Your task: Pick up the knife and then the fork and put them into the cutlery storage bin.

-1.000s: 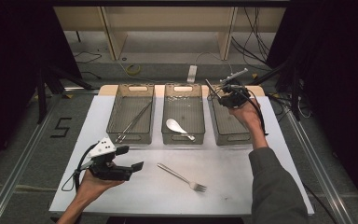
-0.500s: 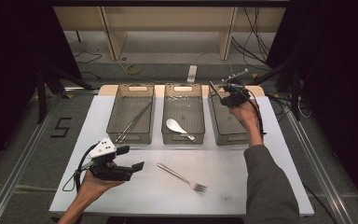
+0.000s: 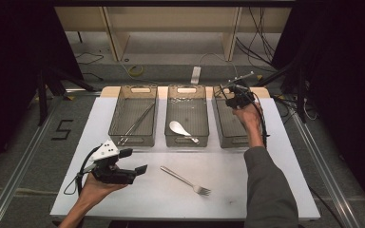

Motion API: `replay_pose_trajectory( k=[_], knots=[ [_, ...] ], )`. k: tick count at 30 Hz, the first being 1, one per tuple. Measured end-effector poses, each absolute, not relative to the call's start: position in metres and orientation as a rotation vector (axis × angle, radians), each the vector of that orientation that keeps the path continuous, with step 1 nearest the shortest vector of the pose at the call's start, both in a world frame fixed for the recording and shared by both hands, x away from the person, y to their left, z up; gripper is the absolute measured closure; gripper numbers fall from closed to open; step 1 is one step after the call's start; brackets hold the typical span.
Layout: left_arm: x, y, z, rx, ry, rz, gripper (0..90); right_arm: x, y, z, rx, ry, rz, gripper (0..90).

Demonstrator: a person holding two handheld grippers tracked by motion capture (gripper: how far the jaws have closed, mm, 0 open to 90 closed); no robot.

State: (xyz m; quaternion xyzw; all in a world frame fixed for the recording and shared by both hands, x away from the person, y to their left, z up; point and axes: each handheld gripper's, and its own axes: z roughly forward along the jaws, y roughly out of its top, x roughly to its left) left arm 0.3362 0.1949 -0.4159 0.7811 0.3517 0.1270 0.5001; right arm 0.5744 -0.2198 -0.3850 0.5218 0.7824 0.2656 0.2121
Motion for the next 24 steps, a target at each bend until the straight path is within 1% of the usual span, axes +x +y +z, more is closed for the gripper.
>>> replay_pose_trajectory(
  k=[3,9,13,16,17,19,20,21,22,24],
  knots=[
    [0.337,0.196,-0.416,1.883,0.858,0.305,15.7,0.572,-0.218,-0.379,1.408,2.186,0.745,61.4],
    [0.337,0.196,-0.415,1.885,0.856,0.308,15.7,0.564,-0.218,-0.375,1.399,2.229,0.791,48.3],
    [0.337,0.196,-0.416,1.886,0.861,0.305,15.7,0.554,-0.215,-0.371,1.354,2.283,0.852,41.8],
    [0.337,0.197,-0.416,1.889,0.861,0.304,15.7,0.542,-0.211,-0.365,1.291,2.364,0.941,38.7],
    [0.338,0.197,-0.416,1.887,0.862,0.303,15.6,0.527,-0.205,-0.360,1.225,2.402,0.966,36.3],
    [0.338,0.198,-0.416,1.877,0.867,0.301,15.6,0.522,-0.202,-0.359,1.201,2.416,0.978,35.4],
    [0.338,0.198,-0.416,1.874,0.868,0.302,15.7,0.514,-0.199,-0.358,1.177,2.434,0.984,34.4],
    [0.338,0.198,-0.416,1.874,0.870,0.306,15.6,0.498,-0.191,-0.356,1.116,2.467,0.984,31.9],
    [0.338,0.198,-0.416,1.873,0.870,0.307,15.6,0.498,-0.191,-0.356,1.116,2.467,0.984,31.9],
    [0.338,0.198,-0.415,1.871,0.869,0.309,15.6,0.486,-0.185,-0.356,1.075,2.499,0.981,30.5]
  ],
)
